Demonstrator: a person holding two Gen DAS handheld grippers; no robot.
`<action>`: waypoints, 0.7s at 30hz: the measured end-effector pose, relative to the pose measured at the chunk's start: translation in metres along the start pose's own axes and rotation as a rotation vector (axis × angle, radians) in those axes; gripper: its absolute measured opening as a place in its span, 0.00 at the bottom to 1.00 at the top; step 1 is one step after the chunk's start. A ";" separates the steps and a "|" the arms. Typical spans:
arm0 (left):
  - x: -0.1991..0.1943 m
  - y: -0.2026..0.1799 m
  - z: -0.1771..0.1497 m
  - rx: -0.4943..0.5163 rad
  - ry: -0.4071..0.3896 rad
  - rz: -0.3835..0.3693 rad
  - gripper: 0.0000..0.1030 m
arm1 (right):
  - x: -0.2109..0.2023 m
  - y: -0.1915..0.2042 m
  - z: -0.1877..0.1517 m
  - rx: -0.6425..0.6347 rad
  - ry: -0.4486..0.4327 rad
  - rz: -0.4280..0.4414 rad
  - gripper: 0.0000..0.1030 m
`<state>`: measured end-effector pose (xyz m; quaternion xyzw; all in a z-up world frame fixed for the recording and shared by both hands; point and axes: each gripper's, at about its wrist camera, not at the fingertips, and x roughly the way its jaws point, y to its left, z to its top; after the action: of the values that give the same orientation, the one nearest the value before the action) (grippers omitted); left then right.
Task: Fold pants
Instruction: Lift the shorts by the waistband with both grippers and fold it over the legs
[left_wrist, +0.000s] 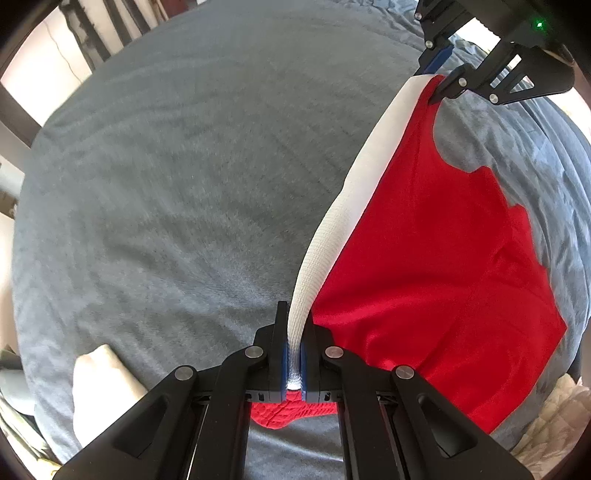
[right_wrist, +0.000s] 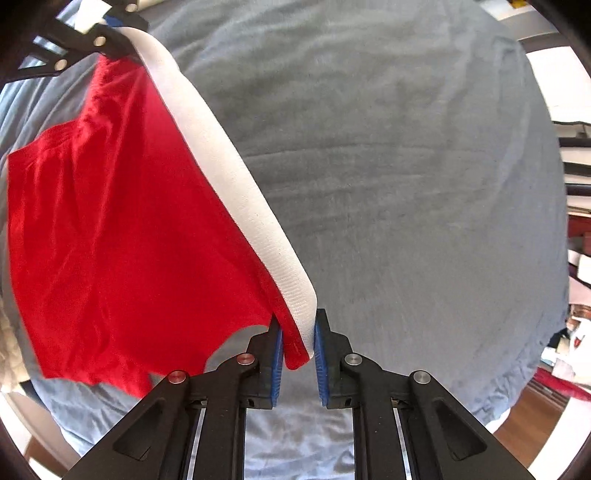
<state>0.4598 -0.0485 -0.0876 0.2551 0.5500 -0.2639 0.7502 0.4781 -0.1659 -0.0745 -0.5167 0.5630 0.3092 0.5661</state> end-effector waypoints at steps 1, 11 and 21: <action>-0.009 0.000 -0.003 0.005 -0.005 0.007 0.06 | -0.005 0.006 -0.001 0.014 0.000 -0.014 0.15; -0.066 -0.038 -0.008 0.054 -0.061 0.048 0.06 | -0.057 0.042 -0.028 0.110 -0.060 -0.162 0.15; -0.094 -0.075 -0.027 0.126 -0.114 0.076 0.06 | -0.099 0.095 -0.059 0.144 -0.076 -0.252 0.15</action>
<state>0.3660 -0.0746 -0.0116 0.3070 0.4788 -0.2834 0.7722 0.3533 -0.1717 0.0072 -0.5292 0.4927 0.2137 0.6569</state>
